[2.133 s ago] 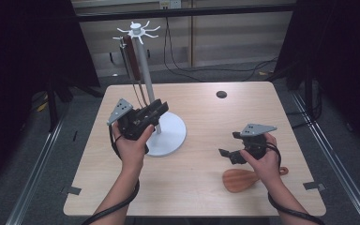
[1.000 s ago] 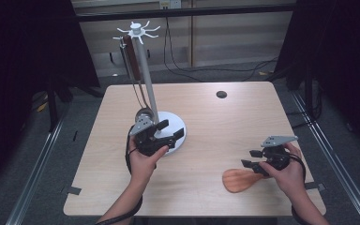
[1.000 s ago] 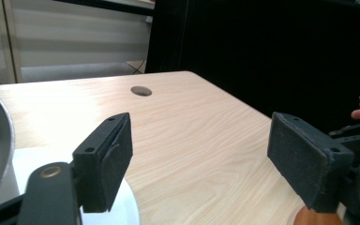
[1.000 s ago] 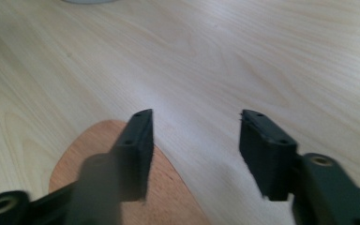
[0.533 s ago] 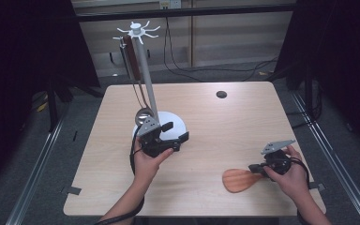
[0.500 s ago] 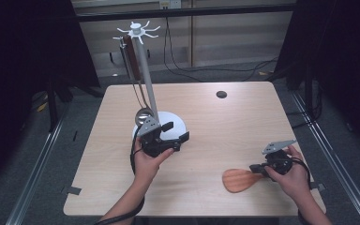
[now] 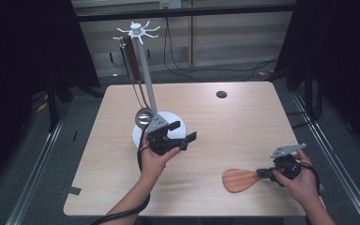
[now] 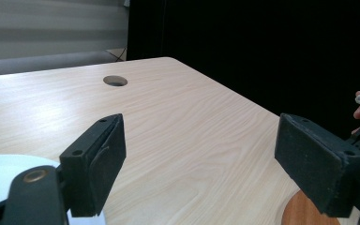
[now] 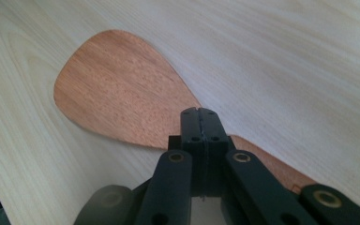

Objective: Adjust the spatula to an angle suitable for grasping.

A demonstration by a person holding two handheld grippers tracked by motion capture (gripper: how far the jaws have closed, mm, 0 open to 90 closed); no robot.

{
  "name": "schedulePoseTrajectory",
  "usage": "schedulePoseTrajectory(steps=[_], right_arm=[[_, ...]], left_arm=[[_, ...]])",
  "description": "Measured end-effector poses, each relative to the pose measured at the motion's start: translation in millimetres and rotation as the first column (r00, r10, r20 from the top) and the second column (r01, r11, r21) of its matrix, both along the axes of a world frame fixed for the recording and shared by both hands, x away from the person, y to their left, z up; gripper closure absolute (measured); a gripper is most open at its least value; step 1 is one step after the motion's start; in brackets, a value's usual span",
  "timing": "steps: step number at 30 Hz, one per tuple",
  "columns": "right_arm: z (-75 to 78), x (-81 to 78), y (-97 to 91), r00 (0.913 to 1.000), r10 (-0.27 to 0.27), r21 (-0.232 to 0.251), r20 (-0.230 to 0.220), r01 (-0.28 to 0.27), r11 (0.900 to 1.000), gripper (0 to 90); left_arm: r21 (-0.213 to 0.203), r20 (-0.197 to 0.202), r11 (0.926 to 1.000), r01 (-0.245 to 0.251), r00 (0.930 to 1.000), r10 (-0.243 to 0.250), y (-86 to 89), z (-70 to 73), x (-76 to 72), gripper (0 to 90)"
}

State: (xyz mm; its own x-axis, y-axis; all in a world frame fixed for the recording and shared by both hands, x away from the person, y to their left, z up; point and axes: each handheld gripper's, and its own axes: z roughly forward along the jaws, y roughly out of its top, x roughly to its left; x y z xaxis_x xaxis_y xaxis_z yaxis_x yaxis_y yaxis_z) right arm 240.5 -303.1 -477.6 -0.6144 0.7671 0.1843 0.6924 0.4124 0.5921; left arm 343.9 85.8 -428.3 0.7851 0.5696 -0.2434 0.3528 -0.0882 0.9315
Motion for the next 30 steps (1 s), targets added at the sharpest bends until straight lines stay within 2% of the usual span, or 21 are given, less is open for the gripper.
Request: schedulePoseTrajectory(steps=[7, 10, 12, 15, 16, 21, 24, 28, 30], right_arm=[[-4.2, -7.6, -6.5, 0.999, -0.006, -0.015, -0.045, 0.005, 0.9999, 90.0], [-7.0, -8.5, -7.3, 0.9982, -0.015, -0.041, -0.057, 0.013, 0.9991, 90.0], [-8.5, -8.2, -8.3, 0.9982, -0.026, -0.036, -0.055, 0.024, 0.9991, 90.0], [-9.3, -6.4, -8.3, 0.9987, -0.041, -0.047, -0.03, 0.04, 0.9981, 90.0], [-9.6, -5.7, -7.3, 0.9982, -0.053, -0.045, -0.026, 0.052, 0.9976, 90.0], [-11.7, 4.0, -5.5, 0.9968, -0.078, -0.048, 0.014, 0.079, 0.9957, 88.8], [-13.4, 11.0, -2.3, 0.9963, -0.083, -0.024, 0.022, 0.083, 0.9962, 85.7], [-14.7, 20.1, 3.9, 0.9943, -0.097, -0.026, 0.045, 0.098, 0.9949, 84.2], [-15.0, 25.5, 9.0, 0.9927, -0.109, -0.033, 0.053, 0.11, 0.9934, 84.9]], left_arm=[[-0.009, -0.004, 0.9996, 0.027, 0.9996, -0.027, -9.1, 0.1, 2.0, 16.8], [-0.014, -0.009, 0.9996, 0.026, 0.9996, -0.026, -11.6, -0.5, 2.3, 16.8], [-0.009, -0.007, 0.9995, 0.029, 0.9995, -0.03, -12.2, 0.0, 2.2, 16.8], [-0.022, -0.003, 0.9991, 0.037, 0.9993, -0.037, -12.6, -0.5, 2.3, 16.8], [-0.007, -0.006, 0.9996, 0.029, 0.9996, -0.029, -11.8, 0.2, 1.8, 16.8], [-0.017, -0.002, 0.9995, 0.029, 0.9996, -0.029, -7.9, 0.6, 0.1, 16.8], [-0.003, 0.002, 0.9999, 0.01, 0.9999, -0.01, -3.2, 1.3, -1.7, 16.8], [-0.012, -0.007, 0.9999, -0.003, 1.0, 0.003, 2.7, 0.5, -3.4, 16.8], [0.002, -0.009, 0.9999, -0.015, 0.9998, 0.015, 7.2, 0.1, -4.4, 16.8]])
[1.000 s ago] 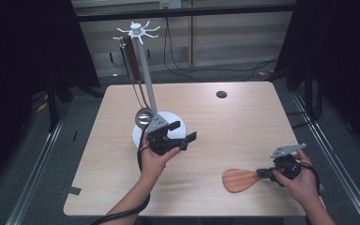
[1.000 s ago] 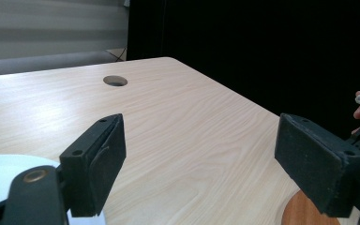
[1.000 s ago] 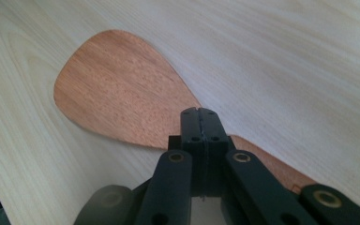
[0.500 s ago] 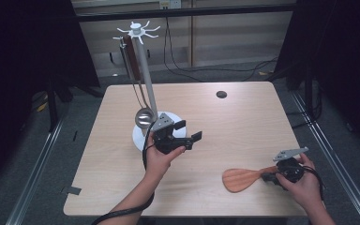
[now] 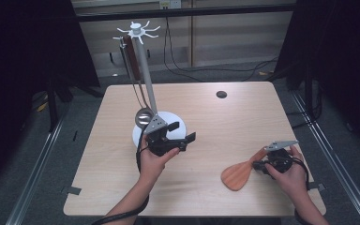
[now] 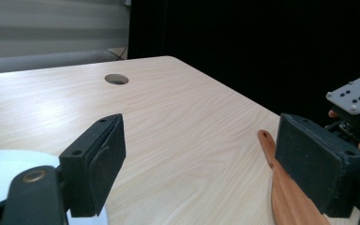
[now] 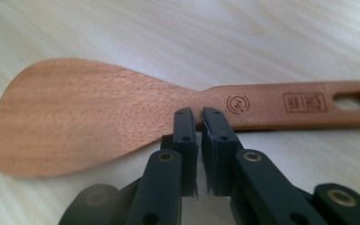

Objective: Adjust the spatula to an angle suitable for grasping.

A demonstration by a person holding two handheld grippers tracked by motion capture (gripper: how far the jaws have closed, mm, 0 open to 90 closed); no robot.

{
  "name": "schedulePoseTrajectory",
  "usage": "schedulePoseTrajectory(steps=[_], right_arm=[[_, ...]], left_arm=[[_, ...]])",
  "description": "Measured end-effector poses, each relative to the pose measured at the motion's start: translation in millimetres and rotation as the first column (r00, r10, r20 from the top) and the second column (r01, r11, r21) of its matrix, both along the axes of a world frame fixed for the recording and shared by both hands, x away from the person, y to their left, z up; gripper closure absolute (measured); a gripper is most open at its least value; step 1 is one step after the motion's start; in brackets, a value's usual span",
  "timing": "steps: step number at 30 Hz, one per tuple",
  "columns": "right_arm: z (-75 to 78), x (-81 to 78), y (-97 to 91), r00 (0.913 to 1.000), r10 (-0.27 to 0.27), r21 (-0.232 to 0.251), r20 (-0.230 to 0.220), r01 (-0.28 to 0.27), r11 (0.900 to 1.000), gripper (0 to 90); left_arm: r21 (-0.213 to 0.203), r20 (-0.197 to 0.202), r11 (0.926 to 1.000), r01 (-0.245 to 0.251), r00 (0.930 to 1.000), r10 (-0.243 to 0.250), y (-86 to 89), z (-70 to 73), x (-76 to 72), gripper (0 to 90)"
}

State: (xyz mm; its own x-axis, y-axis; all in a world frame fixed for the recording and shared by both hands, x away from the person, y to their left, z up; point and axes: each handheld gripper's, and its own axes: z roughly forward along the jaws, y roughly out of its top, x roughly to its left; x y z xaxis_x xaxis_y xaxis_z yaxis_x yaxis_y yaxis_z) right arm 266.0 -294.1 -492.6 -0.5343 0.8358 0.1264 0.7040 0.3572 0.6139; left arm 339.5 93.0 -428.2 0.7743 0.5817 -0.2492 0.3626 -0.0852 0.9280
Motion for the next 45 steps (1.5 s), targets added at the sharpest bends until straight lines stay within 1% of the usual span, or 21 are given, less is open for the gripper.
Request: schedulePoseTrajectory(steps=[5, 7, 8, 9, 17, 20, 25, 26, 27, 28, 29, 33, 34, 36, 38, 39, 40, 41, 42, 44, 45], right_arm=[[-2.0, 12.3, 9.7, 0.9994, -0.02, -0.004, 0.029, 0.02, 0.9998, 84.2], [-2.7, 17.4, 13.9, 0.9989, -0.025, -0.004, 0.041, 0.025, 0.9997, 82.2], [-2.8, 19.1, 15.6, 0.9986, -0.032, -0.006, 0.042, 0.032, 0.9995, 81.9], [-3.1, 21.5, 17.8, 0.9985, -0.03, -0.007, 0.047, 0.03, 0.9995, 81.6], [-6.0, 40.0, 44.3, 0.9963, 0.013, -0.009, 0.085, -0.013, 0.9999, 77.2], [-6.2, 44.6, 52.9, 0.9959, 0.028, -0.006, 0.086, -0.027, 0.9996, 74.7], [-5.4, 50.9, 65.3, 0.9966, 0.021, -0.012, 0.08, -0.021, 0.9997, 65.8], [-5.1, 51.7, 66.6, 0.9967, 0.01, -0.006, 0.08, -0.009, 0.9999, 63.1], [-3.8, 52.5, 68.1, 0.9969, -0.013, 0.015, 0.078, 0.012, 0.9998, 57.7], [-2.8, 53.6, 68.9, 0.9962, -0.024, 0.037, 0.083, 0.021, 0.9991, 49.8], [-1.0, 54.7, 69.8, 0.9947, -0.036, 0.046, 0.097, 0.032, 0.9985, 46.2], [4.3, 56.7, 76.6, 0.9909, -0.059, 0.053, 0.121, 0.053, 0.9972, 33.5], [5.1, 57.2, 79.8, 0.9892, -0.063, 0.045, 0.132, 0.058, 0.9973, 29.5], [5.3, 59.1, 85.5, 0.9899, -0.053, 0.051, 0.132, 0.047, 0.9976, 23.4], [3.9, 61.1, 90.3, 0.9911, -0.04, 0.036, 0.127, 0.035, 0.9987, 17.5], [3.6, 61.4, 93.3, 0.9913, -0.029, 0.043, 0.129, 0.023, 0.9988, 17.4], [3.2, 62.1, 96.7, 0.9902, -0.017, 0.03, 0.139, 0.013, 0.9995, 16.2], [3.6, 62.5, 99.3, 0.991, -0.023, 0.023, 0.132, 0.02, 0.9995, 15.0], [4.2, 62.8, 101.7, 0.9903, -0.021, 0.028, 0.138, 0.017, 0.9995, 15.0], [6.1, 63.5, 106.5, 0.9869, -0.014, -0.001, 0.161, 0.014, 0.9999, 14.5], [7.3, 63.3, 108.7, 0.9873, -0.018, -0.012, 0.158, 0.02, 0.9997, 14.2]], left_arm=[[-0.003, -0.008, 0.9999, -0.013, 0.9999, 0.013, 8.3, -1.7, -3.5, 16.8], [0.012, -0.009, 0.9996, -0.024, 0.9997, 0.024, 12.5, -1.4, -4.8, 16.8], [0.002, -0.008, 0.9996, -0.028, 0.9996, 0.028, 14.0, -1.8, -5.1, 16.8], [0.01, -0.008, 0.9994, -0.034, 0.9994, 0.034, 16.5, -1.6, -5.6, 16.8], [0.006, -0.017, 0.9975, -0.07, 0.9974, 0.07, 33.2, -2.5, -9.1, 16.8], [0.012, -0.024, 0.9967, -0.081, 0.9964, 0.081, 38.7, -3.4, -11.1, 16.8], [0.027, -0.031, 0.9955, -0.091, 0.9953, 0.092, 45.6, -5.2, -13.9, 16.8], [0.014, -0.036, 0.9958, -0.09, 0.9952, 0.091, 45.9, -6.1, -14.4, 16.8], [0.025, -0.036, 0.9957, -0.089, 0.9953, 0.09, 47.5, -6.3, -14.5, 16.8], [0.026, -0.042, 0.9951, -0.095, 0.9945, 0.096, 47.6, -6.3, -15.5, 16.7], [0.017, -0.044, 0.9957, -0.091, 0.9948, 0.092, 47.8, -6.9, -15.5, 16.7], [0.023, -0.048, 0.9959, -0.087, 0.9949, 0.088, 50.3, -8.0, -16.8, 16.7], [0.039, -0.045, 0.995, -0.091, 0.9946, 0.093, 51.4, -8.0, -17.3, 16.7], [0.031, -0.049, 0.9957, -0.087, 0.9949, 0.088, 52.2, -8.6, -18.1, 16.7], [0.04, -0.051, 0.9949, -0.093, 0.9942, 0.095, 54.5, -8.3, -19.0, 16.6], [0.026, -0.054, 0.9955, -0.091, 0.9943, 0.092, 54.9, -8.6, -19.0, 16.6], [0.023, -0.055, 0.9955, -0.092, 0.9941, 0.094, 55.5, -8.4, -19.3, 16.6], [0.032, -0.051, 0.995, -0.094, 0.9941, 0.096, 56.5, -8.1, -19.3, 16.6], [0.03, -0.053, 0.9949, -0.096, 0.9938, 0.098, 56.9, -8.2, -19.5, 16.5], [0.036, -0.056, 0.9941, -0.102, 0.993, 0.104, 57.8, -8.1, -19.7, 16.5], [0.028, -0.054, 0.995, -0.096, 0.9938, 0.097, 58.1, -8.7, -19.3, 16.5]])
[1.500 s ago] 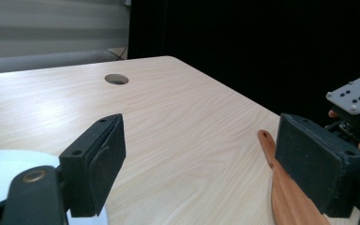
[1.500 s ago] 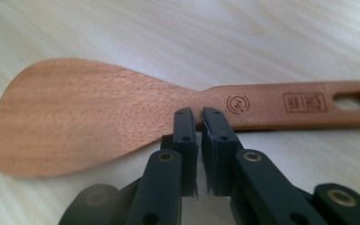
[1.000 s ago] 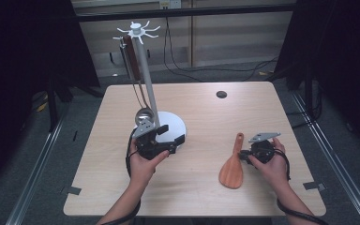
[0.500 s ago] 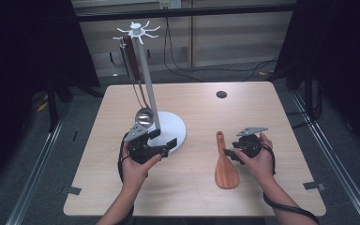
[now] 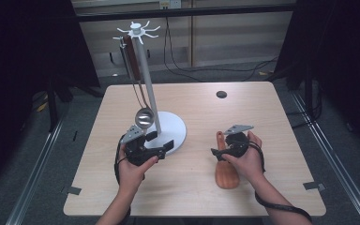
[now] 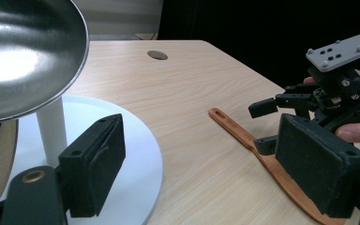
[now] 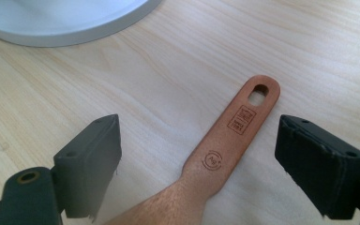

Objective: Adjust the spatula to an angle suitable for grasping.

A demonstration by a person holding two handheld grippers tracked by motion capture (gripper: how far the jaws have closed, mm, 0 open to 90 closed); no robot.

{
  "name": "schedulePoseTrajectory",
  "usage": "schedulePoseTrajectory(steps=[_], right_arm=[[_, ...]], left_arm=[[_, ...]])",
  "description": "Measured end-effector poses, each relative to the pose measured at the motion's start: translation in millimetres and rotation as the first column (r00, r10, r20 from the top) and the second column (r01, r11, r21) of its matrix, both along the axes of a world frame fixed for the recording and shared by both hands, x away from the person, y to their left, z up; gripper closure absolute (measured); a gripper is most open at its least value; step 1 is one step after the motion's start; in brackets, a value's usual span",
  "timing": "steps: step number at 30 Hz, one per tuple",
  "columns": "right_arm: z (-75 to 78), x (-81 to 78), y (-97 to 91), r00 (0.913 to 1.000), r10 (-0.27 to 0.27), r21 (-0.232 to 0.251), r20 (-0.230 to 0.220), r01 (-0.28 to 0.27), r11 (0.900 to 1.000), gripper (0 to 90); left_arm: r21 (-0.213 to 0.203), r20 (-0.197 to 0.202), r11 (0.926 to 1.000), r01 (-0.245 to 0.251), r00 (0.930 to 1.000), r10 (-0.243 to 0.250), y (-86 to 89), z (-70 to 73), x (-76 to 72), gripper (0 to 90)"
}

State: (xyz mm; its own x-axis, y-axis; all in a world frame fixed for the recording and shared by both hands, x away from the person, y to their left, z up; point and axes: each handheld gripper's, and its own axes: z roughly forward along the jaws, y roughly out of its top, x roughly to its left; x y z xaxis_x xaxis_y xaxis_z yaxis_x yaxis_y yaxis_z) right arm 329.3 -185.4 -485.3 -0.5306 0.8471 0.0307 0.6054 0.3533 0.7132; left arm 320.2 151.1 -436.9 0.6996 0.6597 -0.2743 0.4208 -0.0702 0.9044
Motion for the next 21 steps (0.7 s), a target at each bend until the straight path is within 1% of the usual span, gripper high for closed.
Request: schedulePoseTrajectory(steps=[2, 3, 5, 6, 7, 8, 9, 11, 12, 13, 14, 15, 16, 17, 18, 20, 21], right_arm=[[0.8, 1.0, 2.0, 1.0, -0.008, -0.014, 0.005, 0.008, 0.9999, 14.6], [0.0, 2.9, 2.5, 0.9997, -0.024, -0.031, 0.001, 0.024, 0.9992, 18.7], [-2.6, 5.3, 2.3, 0.999, -0.033, -0.023, -0.031, 0.032, 0.9992, 20.8], [-4.9, 6.8, 1.6, 0.9972, -0.054, -0.021, -0.051, 0.053, 0.9984, 24.0], [-6.5, 8.1, 0.9, 0.9964, -0.06, -0.018, -0.059, 0.059, 0.9981, 27.8], [-9.1, 9.7, -0.1, 0.9952, -0.068, -0.006, -0.071, 0.067, 0.9977, 31.2], [-11.6, 11.1, -1.0, 0.9938, -0.081, 0.002, -0.076, 0.082, 0.9966, 35.0], [-14.8, 12.7, -1.3, 0.9919, -0.098, -0.029, -0.081, 0.096, 0.995, 38.8], [-15.7, 14.2, -0.3, 0.991, -0.112, -0.002, -0.074, 0.112, 0.9937, 40.5], [-14.9, 15.1, 0.4, 0.9877, -0.134, -0.004, -0.082, 0.134, 0.991, 42.8], [-13.7, 16.0, 1.3, 0.9842, -0.15, -0.009, -0.093, 0.15, 0.9886, 45.5], [-12.0, 17.4, 3.0, 0.9828, -0.152, -0.031, -0.105, 0.149, 0.9883, 51.4], [-10.4, 18.9, 4.4, 0.9827, -0.151, -0.058, -0.108, 0.145, 0.9877, 54.8], [-9.4, 20.6, 5.7, 0.9814, -0.153, -0.069, -0.116, 0.146, 0.9869, 55.0], [-8.8, 22.2, 7.0, 0.9819, -0.144, -0.07, -0.124, 0.136, 0.9883, 55.4], [-9.6, 24.4, 8.6, 0.9857, -0.126, -0.069, -0.112, 0.119, 0.9906, 57.0], [-9.7, 24.1, 9.8, 0.9863, -0.123, -0.072, -0.11, 0.115, 0.9907, 57.9]], left_arm=[[0.004, -0.003, 1.0, -0.002, 1.0, 0.002, 0.1, -0.4, 0.0, 16.5], [0.005, -0.003, 1.0, -0.002, 1.0, 0.002, 0.0, -0.4, 0.0, 16.5], [0.015, -0.003, 0.9999, -0.007, 1.0, 0.007, -0.4, 0.2, -0.4, 16.5], [0.014, -0.002, 0.9999, -0.007, 1.0, 0.007, -0.5, 0.4, -0.5, 16.5], [0.011, -0.002, 0.9999, -0.008, 1.0, 0.008, -0.7, 0.7, -0.7, 16.5], [0.011, -0.001, 0.9999, -0.004, 1.0, 0.004, -0.3, 0.9, -0.4, 16.5], [0.007, -0.001, 1.0, -0.004, 1.0, 0.004, -0.2, 0.9, -0.4, 16.5], [0.002, -0.002, 1.0, -0.004, 1.0, 0.004, 0.9, 0.4, 0.0, 16.5], [0.005, -0.001, 1.0, -0.003, 1.0, 0.003, 1.3, -0.1, 0.6, 16.5], [0.016, -0.005, 0.9998, -0.009, 0.9999, 0.009, 1.8, 0.1, 0.5, 16.5], [0.015, -0.007, 0.9998, -0.011, 0.9999, 0.011, 2.1, -0.4, 0.7, 16.5], [0.004, -0.006, 0.9999, -0.01, 0.9999, 0.01, 2.1, -1.2, 1.1, 16.5], [0.009, -0.009, 0.9999, -0.014, 0.9999, 0.014, 2.3, -1.0, 0.9, 16.5], [0.007, -0.005, 0.9999, -0.012, 0.9999, 0.012, 2.4, -1.1, 1.0, 16.5], [0.011, -0.004, 0.9999, -0.011, 0.9999, 0.011, 2.5, -0.4, 0.7, 16.5], [0.02, 0.0, 0.9997, -0.015, 0.9999, 0.015, 2.5, 0.8, 0.2, 16.5], [0.011, 0.002, 0.9999, -0.01, 0.9999, 0.01, 2.5, 0.6, 0.3, 16.5]])
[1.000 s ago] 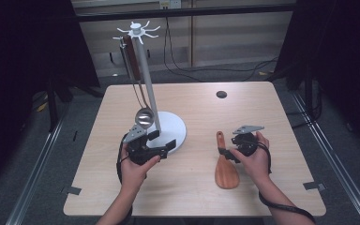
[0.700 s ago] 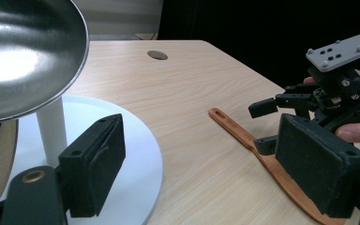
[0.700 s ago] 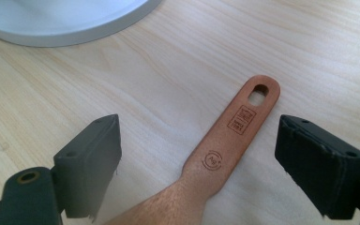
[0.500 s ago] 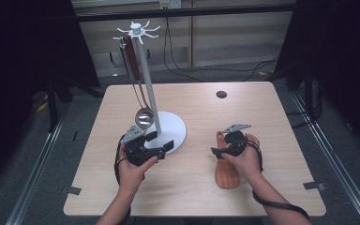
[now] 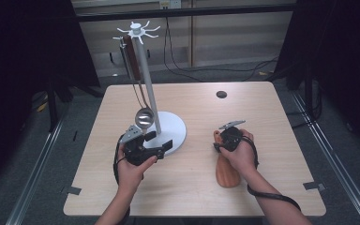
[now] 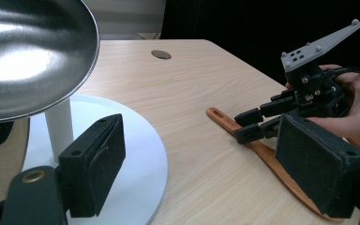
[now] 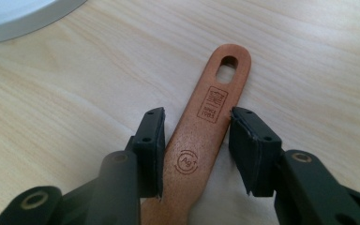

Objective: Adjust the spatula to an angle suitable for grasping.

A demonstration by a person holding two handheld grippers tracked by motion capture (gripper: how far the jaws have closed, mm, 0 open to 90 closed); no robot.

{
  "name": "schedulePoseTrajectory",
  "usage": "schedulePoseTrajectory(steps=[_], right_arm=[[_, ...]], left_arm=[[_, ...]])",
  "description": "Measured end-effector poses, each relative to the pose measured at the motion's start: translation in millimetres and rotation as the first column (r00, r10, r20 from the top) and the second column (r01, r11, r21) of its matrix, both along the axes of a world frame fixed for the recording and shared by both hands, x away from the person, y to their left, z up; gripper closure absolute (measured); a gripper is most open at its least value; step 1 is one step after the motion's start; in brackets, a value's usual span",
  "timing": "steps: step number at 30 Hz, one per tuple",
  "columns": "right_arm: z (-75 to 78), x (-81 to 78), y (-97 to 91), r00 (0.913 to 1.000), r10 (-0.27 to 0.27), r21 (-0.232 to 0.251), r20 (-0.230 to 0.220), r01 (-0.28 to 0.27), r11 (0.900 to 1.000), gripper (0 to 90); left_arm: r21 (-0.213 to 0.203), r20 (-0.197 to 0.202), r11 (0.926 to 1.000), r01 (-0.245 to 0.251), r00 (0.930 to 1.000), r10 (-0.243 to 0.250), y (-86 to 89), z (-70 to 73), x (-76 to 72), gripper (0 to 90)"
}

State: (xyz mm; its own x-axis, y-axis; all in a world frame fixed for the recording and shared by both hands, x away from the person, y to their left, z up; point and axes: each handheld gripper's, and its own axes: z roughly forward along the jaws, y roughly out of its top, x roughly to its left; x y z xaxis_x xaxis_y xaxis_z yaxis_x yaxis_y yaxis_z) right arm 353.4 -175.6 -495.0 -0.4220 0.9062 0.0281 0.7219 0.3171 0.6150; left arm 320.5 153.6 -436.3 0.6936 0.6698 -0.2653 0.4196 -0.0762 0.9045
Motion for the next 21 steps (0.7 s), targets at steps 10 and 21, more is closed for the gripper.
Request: schedulePoseTrajectory(steps=[10, 21], right_arm=[[2.5, -5.3, 6.0, 0.9969, 0.074, 0.001, -0.027, -0.074, 0.9972, 65.4], [9.2, -10.6, 16.8, 0.9839, 0.147, -0.037, -0.103, -0.151, 0.9879, 66.4]], left_arm=[[0.009, -0.003, 1.0, 0.002, 1.0, -0.002, -3.1, -0.3, 0.2, 16.5], [0.006, -0.002, 0.9999, 0.012, 0.9999, -0.012, -4.0, -1.9, -0.4, 16.5]])
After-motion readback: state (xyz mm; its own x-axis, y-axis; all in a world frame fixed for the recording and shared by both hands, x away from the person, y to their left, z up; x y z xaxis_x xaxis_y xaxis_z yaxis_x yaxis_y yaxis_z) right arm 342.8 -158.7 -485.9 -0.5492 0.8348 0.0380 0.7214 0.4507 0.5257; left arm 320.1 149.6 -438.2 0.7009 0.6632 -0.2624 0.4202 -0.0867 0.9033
